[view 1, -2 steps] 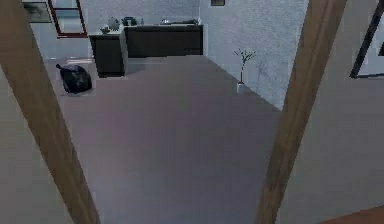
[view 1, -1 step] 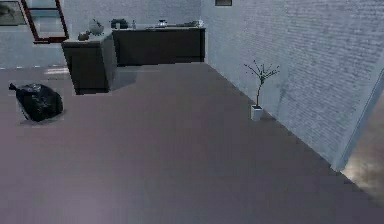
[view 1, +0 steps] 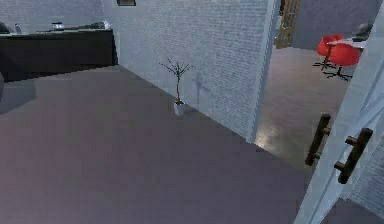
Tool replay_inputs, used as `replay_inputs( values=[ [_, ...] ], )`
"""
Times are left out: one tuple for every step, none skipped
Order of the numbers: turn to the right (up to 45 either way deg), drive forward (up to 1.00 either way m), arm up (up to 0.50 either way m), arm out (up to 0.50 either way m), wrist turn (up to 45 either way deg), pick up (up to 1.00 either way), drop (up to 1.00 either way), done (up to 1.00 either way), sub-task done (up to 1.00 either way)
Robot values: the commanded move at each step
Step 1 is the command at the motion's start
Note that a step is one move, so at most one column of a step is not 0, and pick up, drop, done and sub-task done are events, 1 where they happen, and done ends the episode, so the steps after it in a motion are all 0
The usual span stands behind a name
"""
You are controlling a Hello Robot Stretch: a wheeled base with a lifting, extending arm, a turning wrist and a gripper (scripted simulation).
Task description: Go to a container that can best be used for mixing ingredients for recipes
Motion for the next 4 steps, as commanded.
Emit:
replay_inputs(
  values=[
    [0.0, 0.10, 0.00, 0.00, 0.0, 0.00, 0.00, 0.00, 0.00],
    [21.0, 0.00, 0.00, 0.00, 0.0, 0.00, 0.00, 0.00, 0.00],
    [0.0, 1.00, 0.00, 0.00, 0.0, 0.00, 0.00, 0.00, 0.00],
    [18.0, 0.00, 0.00, 0.00, 0.0, 0.00, 0.00, 0.00, 0.00]
  ],
)
